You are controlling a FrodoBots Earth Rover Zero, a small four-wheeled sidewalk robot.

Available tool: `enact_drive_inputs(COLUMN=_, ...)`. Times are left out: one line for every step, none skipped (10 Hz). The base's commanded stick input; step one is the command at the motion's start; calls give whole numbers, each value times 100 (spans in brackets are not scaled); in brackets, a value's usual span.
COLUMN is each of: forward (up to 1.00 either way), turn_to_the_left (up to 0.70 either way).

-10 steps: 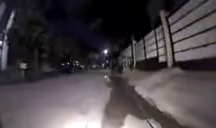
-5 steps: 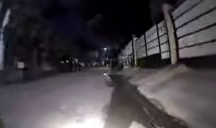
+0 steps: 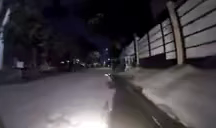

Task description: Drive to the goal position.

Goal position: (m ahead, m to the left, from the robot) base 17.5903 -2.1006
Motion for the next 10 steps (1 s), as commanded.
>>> enact_drive_inputs(forward=50, turn_to_the_left=0)
enact_drive_inputs(forward=50, turn_to_the_left=0)
enact_drive_inputs(forward=50, turn_to_the_left=0)
enact_drive_inputs(forward=50, turn_to_the_left=0)
enact_drive_inputs(forward=50, turn_to_the_left=0)
enact_drive_inputs(forward=50, turn_to_the_left=0)
enact_drive_inputs(forward=50, turn_to_the_left=0)
enact_drive_inputs(forward=50, turn_to_the_left=0)
enact_drive_inputs(forward=50, turn_to_the_left=0)
enact_drive_inputs(forward=50, turn_to_the_left=0)
